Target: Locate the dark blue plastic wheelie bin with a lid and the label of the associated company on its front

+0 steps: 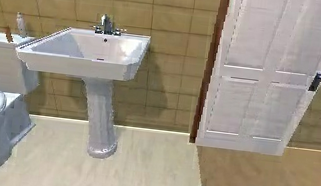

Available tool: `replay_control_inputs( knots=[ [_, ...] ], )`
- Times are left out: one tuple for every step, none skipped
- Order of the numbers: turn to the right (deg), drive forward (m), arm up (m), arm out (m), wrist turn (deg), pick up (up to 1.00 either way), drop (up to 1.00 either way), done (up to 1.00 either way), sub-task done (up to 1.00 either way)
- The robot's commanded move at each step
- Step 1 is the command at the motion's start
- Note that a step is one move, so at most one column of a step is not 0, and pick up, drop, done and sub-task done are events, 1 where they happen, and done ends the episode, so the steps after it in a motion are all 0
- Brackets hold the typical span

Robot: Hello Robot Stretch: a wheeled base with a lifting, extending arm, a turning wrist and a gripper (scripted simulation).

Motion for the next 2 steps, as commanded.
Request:
replay_control_inputs(
  knots=[
    [-45.0,0.0,0.0,0.0,0.0,0.0,0.0,0.0,0.0],
    [-39.0,0.0,0.0,0.0,0.0,0.0,0.0,0.0,0.0]
  ],
)
